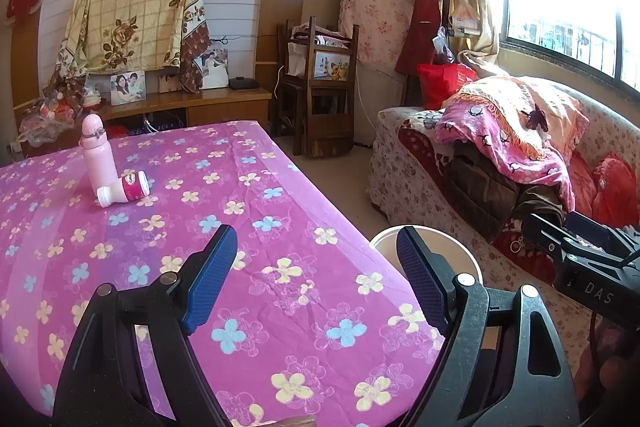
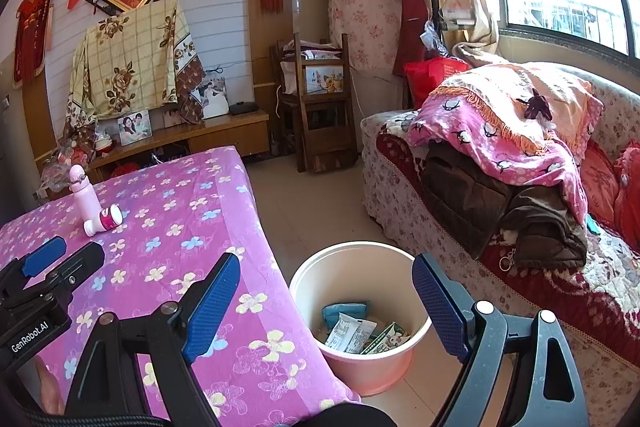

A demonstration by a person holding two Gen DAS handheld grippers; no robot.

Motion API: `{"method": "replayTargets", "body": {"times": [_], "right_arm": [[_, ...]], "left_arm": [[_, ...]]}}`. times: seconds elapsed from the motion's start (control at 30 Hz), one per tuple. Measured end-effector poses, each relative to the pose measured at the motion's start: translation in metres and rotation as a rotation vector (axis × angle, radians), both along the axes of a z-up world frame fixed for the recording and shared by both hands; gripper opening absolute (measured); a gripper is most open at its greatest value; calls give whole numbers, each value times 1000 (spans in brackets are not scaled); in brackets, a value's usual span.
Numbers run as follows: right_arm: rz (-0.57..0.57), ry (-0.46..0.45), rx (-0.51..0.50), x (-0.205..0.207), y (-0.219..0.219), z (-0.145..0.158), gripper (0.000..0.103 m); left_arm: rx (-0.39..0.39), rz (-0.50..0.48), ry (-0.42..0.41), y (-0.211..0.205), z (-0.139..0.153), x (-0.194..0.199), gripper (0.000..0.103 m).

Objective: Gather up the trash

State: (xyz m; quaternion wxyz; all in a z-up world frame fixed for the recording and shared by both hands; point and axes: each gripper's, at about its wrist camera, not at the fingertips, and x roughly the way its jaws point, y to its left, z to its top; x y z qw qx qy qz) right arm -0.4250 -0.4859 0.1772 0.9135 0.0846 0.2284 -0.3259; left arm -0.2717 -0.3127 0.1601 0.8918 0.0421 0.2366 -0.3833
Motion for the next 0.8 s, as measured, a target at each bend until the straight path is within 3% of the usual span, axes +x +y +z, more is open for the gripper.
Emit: {"method": "replayTargets", "body": {"times": [0.2,0.8], "right_arm": [[3,0,9,1,-4,-2,86],[12,12,3,3,-6,-4,86]], "left_arm": [[35,28,-27,0,-3,-2,81],[41,21,-36,-2,-4,-5,81]]}}
